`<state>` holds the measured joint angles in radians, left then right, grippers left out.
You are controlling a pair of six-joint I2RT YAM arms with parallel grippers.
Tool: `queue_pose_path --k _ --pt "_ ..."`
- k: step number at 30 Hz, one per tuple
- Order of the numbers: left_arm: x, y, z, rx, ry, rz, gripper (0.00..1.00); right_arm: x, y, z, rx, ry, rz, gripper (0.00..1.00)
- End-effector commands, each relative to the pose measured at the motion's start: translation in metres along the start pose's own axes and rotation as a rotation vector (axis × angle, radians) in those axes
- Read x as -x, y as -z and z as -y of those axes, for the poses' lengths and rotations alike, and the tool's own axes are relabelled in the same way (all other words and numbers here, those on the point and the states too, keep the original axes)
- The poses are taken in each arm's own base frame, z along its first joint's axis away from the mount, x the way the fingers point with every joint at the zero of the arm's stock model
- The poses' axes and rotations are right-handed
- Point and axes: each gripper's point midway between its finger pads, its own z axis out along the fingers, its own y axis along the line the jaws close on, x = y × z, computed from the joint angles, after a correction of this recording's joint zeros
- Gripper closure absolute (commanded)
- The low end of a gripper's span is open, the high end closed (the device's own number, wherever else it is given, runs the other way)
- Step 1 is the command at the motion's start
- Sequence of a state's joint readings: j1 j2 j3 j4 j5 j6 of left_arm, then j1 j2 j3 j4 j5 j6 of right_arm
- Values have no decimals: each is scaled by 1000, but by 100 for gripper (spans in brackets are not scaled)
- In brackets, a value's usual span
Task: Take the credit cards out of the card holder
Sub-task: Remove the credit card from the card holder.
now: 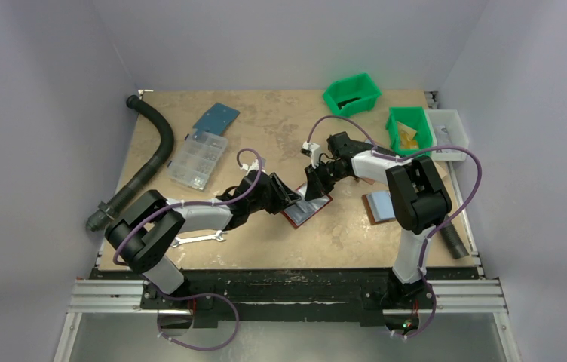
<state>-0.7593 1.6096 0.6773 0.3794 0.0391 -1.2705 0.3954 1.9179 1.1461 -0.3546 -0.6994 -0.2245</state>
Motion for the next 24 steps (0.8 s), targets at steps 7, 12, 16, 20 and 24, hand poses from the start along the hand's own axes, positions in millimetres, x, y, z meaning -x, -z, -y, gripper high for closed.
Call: queue_pose_path --k 7,12,16,20,24 --pt "10 8 31 -113 10 16 63 -14 -9 -6 20 -14 -58 81" --pt "8 8 31 -137 48 -6 62 -13 -9 -6 19 -13 -57 81" --pt "5 6 30 -145 78 -25 62 -13 -9 -6 20 -12 -57 81" --pt "5 5 28 -141 117 -39 62 -13 -9 -6 20 -13 -56 80" --pt "4 2 20 -103 149 -48 62 -13 -9 -6 21 -13 -56 81"
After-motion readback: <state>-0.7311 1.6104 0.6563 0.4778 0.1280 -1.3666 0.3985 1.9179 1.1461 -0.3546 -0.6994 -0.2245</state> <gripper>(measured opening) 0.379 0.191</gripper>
